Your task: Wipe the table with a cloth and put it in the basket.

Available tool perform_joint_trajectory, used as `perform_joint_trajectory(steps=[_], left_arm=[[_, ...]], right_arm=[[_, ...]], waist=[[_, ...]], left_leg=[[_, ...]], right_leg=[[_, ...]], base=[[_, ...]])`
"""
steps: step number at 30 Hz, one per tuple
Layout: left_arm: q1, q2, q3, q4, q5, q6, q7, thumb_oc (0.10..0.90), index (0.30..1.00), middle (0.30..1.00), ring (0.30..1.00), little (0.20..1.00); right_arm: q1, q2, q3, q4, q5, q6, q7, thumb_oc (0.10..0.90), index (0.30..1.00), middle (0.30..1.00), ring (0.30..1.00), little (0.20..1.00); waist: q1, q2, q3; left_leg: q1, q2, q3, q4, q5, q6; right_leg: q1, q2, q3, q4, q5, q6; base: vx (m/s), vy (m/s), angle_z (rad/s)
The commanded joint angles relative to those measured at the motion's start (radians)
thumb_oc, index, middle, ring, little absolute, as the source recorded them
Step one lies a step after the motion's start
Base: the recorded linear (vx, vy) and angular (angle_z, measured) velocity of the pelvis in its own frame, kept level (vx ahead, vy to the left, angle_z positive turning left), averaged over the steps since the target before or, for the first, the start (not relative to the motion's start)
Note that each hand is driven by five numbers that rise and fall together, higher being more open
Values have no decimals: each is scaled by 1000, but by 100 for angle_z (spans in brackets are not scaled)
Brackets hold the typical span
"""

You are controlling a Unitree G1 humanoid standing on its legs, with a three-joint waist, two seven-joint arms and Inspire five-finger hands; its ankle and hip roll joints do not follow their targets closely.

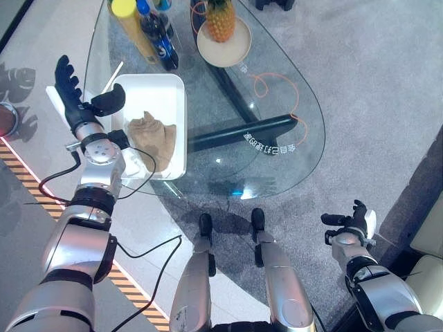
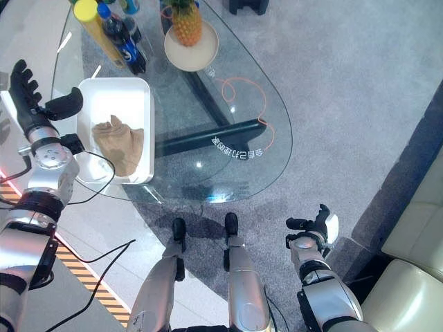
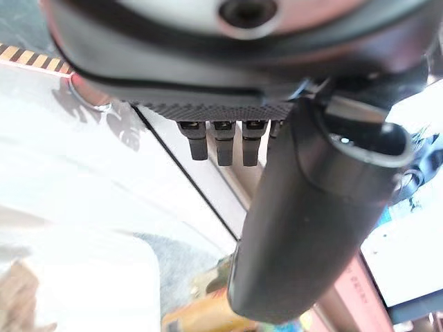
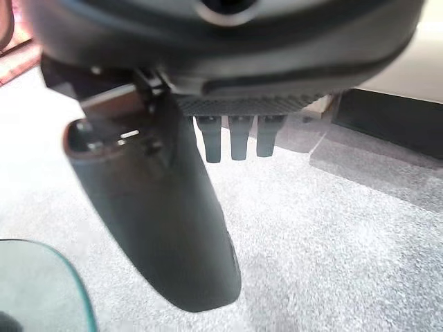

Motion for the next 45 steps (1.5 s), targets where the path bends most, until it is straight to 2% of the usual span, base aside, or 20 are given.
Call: perform_joint_trajectory(steps=[1, 4, 9, 10, 12, 15, 17, 24, 29, 32, 37, 45], left_arm=[[76, 75, 45, -46, 0, -101, -22, 800, 900, 900, 900, 900], [221, 29, 87, -51, 20, -104, -90, 800, 900, 900, 900, 900], [443, -77, 148, -37, 37, -91, -184, 800, 900, 900, 900, 900], [450, -80, 149, -37, 37, -86, -187, 800, 900, 900, 900, 900], [532, -124, 166, 7, 19, -78, -241, 800, 900, 900, 900, 900], [626, -175, 175, 81, 75, -58, -293, 800, 900, 900, 900, 900], [670, -198, 173, 131, 124, -19, -329, 800, 900, 900, 900, 900], [780, -282, 185, 292, 112, 111, -520, 800, 900, 900, 900, 900], [823, -323, 148, 353, 212, 189, -549, 800, 900, 900, 900, 900], [832, -331, 111, 371, 315, 196, -559, 800, 900, 900, 900, 900], [835, -343, 59, 372, 350, 226, -568, 800, 900, 900, 900, 900], [834, -355, 30, 382, 405, 253, -570, 800, 900, 900, 900, 900]], right_arm=[[112, -41, -26, 26, -37, -5, 12, 800, 900, 900, 900, 900], [196, -29, -31, 27, -93, 22, 72, 800, 900, 900, 900, 900], [284, -4, -44, 39, -145, 62, 139, 800, 900, 900, 900, 900], [287, -4, -44, 39, -148, 64, 142, 800, 900, 900, 900, 900], [316, 6, -38, 54, -215, 74, 174, 800, 900, 900, 900, 900], [350, 19, -18, 60, -268, 101, 211, 800, 900, 900, 900, 900], [364, 27, -10, 65, -295, 112, 237, 800, 900, 900, 900, 900], [383, 54, -13, 99, -392, 134, 296, 800, 900, 900, 900, 900], [391, 79, -12, 120, -418, 139, 317, 800, 900, 900, 900, 900], [396, 91, -3, 123, -432, 142, 325, 800, 900, 900, 900, 900], [397, 97, 18, 134, -459, 164, 354, 800, 900, 900, 900, 900], [398, 114, 44, 150, -483, 171, 388, 800, 900, 900, 900, 900]], waist=[[18, -1, -182], [28, 4, -248], [43, 3, -330], [42, 3, -332], [48, 1, -366], [54, -2, -411], [57, -4, -432], [63, -6, -466], [63, -12, -480], [60, -16, -483], [57, -15, -484], [55, -20, -484]], left_leg=[[12, -65, 8, -31, -47, 12], [101, -63, 9, -102, -35, 6], [165, -61, 0, -113, -44, 9], [167, -61, 0, -114, -44, 9], [192, -58, 1, -119, -49, 10], [224, -54, 9, -119, -59, 11], [242, -51, 12, -119, -67, 10], [287, -46, 22, -119, -85, 14], [308, -45, 22, -119, -96, 19], [310, -45, 24, -119, -99, 20], [312, -46, 27, -119, -103, 22], [317, -44, 30, -119, -104, 25]], right_leg=[[25, -11, -44, -19, -31, 29], [133, -17, -63, -97, -19, 36], [219, -19, -75, -136, -18, 35], [222, -19, -76, -138, -18, 35], [253, -22, -84, -154, -16, 36], [297, -23, -91, -177, -14, 37], [320, -23, -95, -187, -16, 36], [375, -29, -107, -210, -19, 39], [394, -29, -109, -215, -20, 41], [397, -29, -104, -221, -15, 44], [398, -31, -101, -230, -9, 48], [402, -32, -99, -234, -2, 51]], base=[[70, -1, 8], [111, -16, 8], [96, -21, 11], [102, -12, 16], [111, -5, -4], [120, 0, -2], [53, 3, -2], [3, 9, -1], [0, 0, 0], [0, 0, 0], [0, 0, 0], [0, 0, 0]])
